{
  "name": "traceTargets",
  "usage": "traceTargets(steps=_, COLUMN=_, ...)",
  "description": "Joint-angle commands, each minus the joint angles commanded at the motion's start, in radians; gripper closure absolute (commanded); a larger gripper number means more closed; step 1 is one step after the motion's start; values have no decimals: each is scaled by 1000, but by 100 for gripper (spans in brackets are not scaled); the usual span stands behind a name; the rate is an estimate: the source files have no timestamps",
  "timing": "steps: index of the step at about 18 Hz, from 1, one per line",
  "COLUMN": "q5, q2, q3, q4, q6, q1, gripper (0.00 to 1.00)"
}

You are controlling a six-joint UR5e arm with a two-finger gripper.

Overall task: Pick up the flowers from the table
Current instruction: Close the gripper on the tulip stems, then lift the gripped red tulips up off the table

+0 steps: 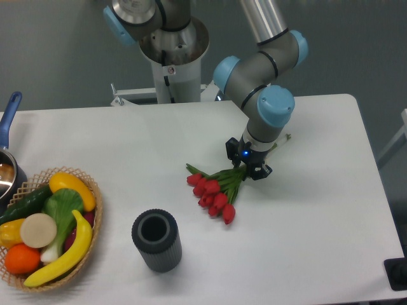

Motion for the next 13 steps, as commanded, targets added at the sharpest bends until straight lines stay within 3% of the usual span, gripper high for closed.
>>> traceTargets(steps=4, q5=-2, q2=3, q3=0, q4=0, q6=-6, q1=0, gripper=75)
traceTargets(steps=9, q5=-6, q2=15, q3=15, q4=-2, q6=-8, q1=0, gripper=75)
traceTargets(steps=13, q5=-49, q2=63, q3=37, q4=-3, q6=-49, q1=-2, gripper=75)
